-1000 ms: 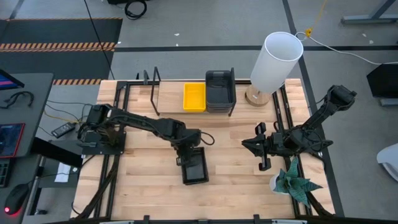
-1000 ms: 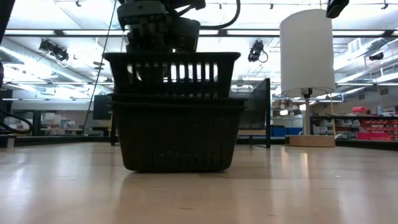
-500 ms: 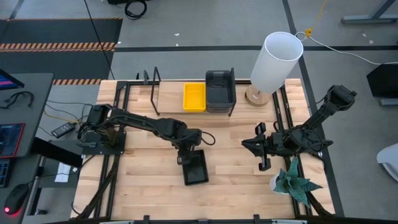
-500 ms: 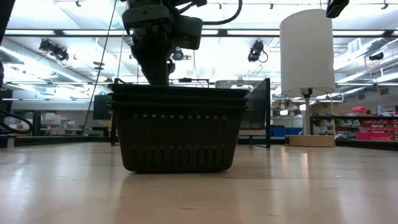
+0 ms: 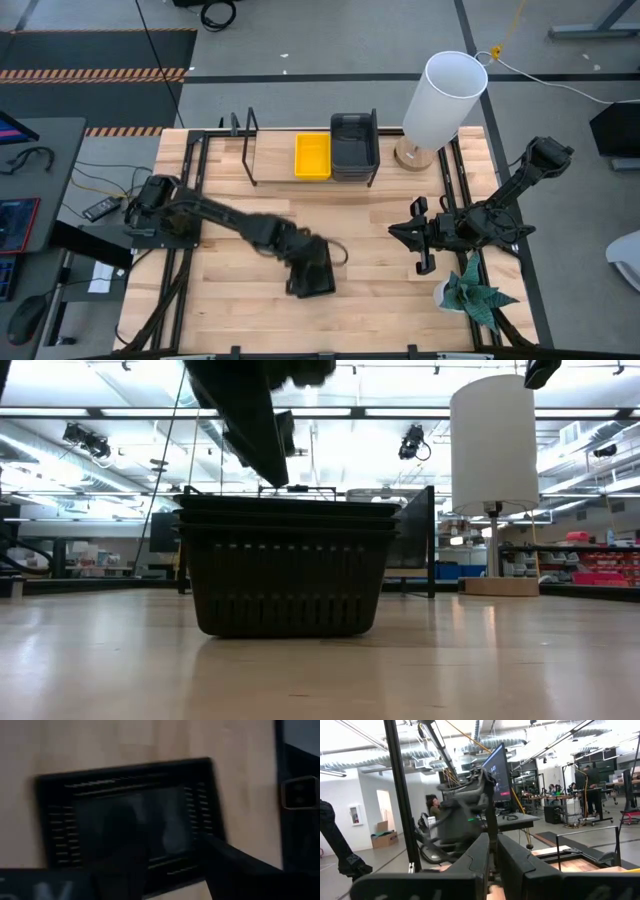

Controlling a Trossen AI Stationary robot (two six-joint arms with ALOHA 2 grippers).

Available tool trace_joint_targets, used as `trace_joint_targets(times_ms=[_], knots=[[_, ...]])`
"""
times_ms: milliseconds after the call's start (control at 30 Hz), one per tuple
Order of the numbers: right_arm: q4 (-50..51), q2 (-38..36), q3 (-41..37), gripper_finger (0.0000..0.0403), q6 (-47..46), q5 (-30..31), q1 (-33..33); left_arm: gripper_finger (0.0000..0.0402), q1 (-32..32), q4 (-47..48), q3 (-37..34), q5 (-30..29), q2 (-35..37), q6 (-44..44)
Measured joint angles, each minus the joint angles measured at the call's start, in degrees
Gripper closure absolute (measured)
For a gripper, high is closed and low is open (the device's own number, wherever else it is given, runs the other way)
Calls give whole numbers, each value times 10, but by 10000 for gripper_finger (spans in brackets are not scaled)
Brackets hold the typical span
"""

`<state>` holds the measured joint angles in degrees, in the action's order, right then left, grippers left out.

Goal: Stack baskets on shelf by color
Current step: Put the stacked black bins on the shelf

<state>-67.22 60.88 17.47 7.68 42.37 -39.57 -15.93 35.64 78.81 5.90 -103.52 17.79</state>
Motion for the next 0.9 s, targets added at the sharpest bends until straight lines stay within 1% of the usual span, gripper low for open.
trace_joint_targets(times_ms=[167, 233, 300, 367, 433, 467, 533, 600, 733, 833, 900], knots=[[0, 0, 0, 363, -1, 0, 4, 234, -59, -46, 0, -28, -9, 54], [1, 0, 0, 363, -3, -1, 7, 230, -77, -75, 0, -44, -18, 73], [0, 0, 0, 363, -4, -2, 9, 223, -94, -78, -1, -60, -25, 86], [2, 0, 0, 363, -6, -4, 10, 215, -103, -107, 0, -73, -36, 92], [-1, 0, 0, 363, -7, -4, 10, 207, -111, -114, -1, -91, -45, 96], [2, 0, 0, 363, -10, -3, 10, 204, -112, -135, 1, -96, -51, 98], [-1, 2, 0, 363, -11, -4, 10, 199, -114, -132, 0, -106, -62, 97], [-3, 3, 1, 363, -10, -4, 11, 197, -114, -151, 0, -107, -75, 96], [-8, 6, 1, 363, -5, -5, 11, 197, -114, -146, 0, -113, -103, 72], [-8, 7, 1, 363, -4, -4, 11, 205, -114, -128, -1, -115, -121, 47], [-9, 7, 1, 363, -4, -4, 11, 220, -114, -108, -1, -119, -126, 32]])
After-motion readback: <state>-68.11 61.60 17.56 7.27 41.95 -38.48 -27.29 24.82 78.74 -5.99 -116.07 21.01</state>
